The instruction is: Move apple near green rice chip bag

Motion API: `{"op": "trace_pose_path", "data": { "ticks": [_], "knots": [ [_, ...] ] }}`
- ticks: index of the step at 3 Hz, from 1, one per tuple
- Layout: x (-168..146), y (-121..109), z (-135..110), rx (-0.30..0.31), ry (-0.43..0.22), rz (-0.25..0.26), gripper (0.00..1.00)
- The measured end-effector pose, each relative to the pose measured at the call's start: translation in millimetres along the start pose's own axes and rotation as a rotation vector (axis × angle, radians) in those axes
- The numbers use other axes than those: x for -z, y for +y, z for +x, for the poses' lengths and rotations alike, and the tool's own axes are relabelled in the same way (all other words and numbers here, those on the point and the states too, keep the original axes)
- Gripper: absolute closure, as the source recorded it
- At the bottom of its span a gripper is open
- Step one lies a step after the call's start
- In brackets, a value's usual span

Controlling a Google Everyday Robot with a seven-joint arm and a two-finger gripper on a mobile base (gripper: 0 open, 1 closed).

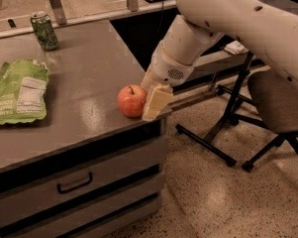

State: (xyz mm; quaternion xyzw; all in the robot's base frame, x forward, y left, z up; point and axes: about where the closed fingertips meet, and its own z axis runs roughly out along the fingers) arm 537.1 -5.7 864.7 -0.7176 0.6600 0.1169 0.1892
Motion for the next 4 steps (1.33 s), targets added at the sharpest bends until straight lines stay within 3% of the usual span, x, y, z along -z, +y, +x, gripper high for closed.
{"op": "trace_pose_path", "data": {
  "ticks": [1, 2, 3, 4],
  "knots": [
    [-0.6, 0.5, -0.8, 0.002, 0.000, -0.001, 0.59],
    [-1.3, 1.0, -1.8, 0.004, 0.001, -0.002, 0.62],
    [-1.9, 1.4, -2.7, 0.006, 0.001, -0.003, 0.39],
    [-2.1, 2.2, -3.5, 0.007, -0.008, -0.003, 0.08]
  ]
}}
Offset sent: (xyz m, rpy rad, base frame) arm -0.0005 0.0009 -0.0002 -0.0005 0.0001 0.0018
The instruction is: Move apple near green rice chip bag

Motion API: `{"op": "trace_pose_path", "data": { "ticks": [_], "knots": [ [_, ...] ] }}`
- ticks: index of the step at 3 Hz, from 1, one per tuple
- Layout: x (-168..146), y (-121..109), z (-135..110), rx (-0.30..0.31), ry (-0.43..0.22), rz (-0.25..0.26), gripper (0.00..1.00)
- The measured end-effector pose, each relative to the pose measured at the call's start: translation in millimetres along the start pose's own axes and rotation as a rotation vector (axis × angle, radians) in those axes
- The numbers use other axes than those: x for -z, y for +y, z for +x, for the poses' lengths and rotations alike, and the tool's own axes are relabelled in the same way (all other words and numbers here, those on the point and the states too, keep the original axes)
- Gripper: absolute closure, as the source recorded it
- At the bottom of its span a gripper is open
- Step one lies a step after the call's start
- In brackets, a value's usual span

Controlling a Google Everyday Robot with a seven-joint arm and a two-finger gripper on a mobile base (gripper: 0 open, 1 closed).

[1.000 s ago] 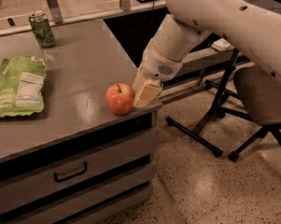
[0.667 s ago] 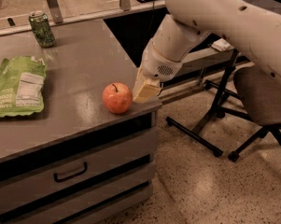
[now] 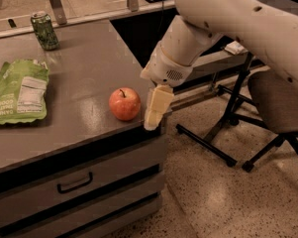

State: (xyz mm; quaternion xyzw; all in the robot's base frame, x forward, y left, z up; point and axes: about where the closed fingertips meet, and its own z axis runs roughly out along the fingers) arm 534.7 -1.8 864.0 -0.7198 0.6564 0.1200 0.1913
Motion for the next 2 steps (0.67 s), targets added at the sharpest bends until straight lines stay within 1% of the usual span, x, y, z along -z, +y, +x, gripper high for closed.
{"op": "trace_pose_path", "data": {
  "ticks": [1, 2],
  "knots": [
    [6.1, 3.2, 2.1, -0.008, -0.114, 0.018, 0.00],
    [3.3, -1.0, -13.7, 0.019, -0.236, 0.025, 0.00]
  ]
}}
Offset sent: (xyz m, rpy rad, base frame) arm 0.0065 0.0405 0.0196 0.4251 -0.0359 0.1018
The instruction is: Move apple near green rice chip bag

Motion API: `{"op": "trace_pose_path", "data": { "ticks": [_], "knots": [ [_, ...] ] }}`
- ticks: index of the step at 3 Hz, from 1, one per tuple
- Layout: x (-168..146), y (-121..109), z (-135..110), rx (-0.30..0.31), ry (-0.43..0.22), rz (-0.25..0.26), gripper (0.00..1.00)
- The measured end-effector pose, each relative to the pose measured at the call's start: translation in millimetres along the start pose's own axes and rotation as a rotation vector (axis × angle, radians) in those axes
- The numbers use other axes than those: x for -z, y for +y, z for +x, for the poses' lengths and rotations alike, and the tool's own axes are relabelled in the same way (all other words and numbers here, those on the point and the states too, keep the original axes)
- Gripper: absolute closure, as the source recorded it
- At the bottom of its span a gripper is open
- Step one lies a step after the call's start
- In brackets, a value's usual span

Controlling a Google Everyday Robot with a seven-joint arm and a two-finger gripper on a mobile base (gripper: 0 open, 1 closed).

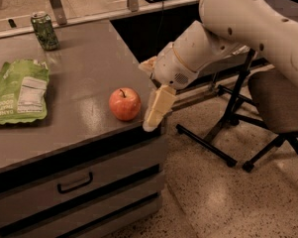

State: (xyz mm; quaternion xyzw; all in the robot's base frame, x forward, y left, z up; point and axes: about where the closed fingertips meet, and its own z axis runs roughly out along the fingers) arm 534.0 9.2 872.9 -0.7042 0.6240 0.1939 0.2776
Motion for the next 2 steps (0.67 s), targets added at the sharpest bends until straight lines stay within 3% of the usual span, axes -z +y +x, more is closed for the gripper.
{"op": "trace_pose_path", "data": {
  "ticks": [1, 2],
  "knots": [
    [-16.8, -6.4, -22.8, 0.041, -0.091, -0.025, 0.00],
    [-37.1, -10.8, -31.2, 0.056, -0.073, -0.048, 0.14]
  ]
}}
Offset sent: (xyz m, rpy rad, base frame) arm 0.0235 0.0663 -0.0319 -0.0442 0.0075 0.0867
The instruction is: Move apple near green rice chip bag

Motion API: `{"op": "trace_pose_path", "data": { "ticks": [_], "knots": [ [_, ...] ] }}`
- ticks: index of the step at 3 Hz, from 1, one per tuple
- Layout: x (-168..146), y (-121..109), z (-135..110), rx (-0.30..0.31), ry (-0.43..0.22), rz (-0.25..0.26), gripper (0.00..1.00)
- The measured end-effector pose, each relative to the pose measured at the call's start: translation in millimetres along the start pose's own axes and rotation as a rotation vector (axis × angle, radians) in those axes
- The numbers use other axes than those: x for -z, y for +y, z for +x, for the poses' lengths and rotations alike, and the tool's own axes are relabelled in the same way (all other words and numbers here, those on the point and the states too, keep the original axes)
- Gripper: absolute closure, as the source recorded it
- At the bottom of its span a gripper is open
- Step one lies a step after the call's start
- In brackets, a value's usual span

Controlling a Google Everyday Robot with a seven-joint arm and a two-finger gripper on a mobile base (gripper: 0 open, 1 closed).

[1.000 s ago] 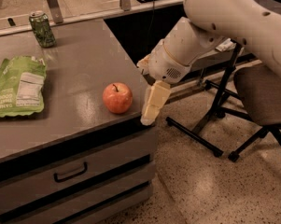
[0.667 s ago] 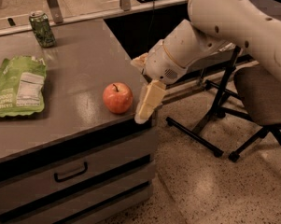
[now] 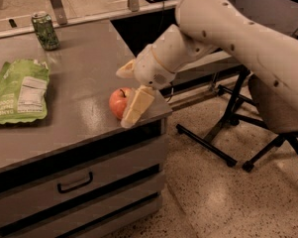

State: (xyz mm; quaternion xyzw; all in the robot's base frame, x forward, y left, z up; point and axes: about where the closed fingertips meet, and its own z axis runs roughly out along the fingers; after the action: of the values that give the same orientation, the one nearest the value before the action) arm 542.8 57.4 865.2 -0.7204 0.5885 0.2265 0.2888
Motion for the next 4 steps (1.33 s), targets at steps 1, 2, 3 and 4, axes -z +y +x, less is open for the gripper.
{"op": "trace_pose_path", "data": {
  "ticks": [1, 2, 3, 4],
  "knots": [
    [-14.6, -1.5, 12.0, -0.023, 0.049, -0.015, 0.38],
    [-20.2, 0.4, 18.9, -0.035, 0.062, -0.029, 0.61],
    [-19.4, 0.3, 18.1, -0.036, 0.062, -0.031, 0.84],
    [-19.2, 0.3, 17.9, -0.036, 0.062, -0.031, 1.00]
  ]
}}
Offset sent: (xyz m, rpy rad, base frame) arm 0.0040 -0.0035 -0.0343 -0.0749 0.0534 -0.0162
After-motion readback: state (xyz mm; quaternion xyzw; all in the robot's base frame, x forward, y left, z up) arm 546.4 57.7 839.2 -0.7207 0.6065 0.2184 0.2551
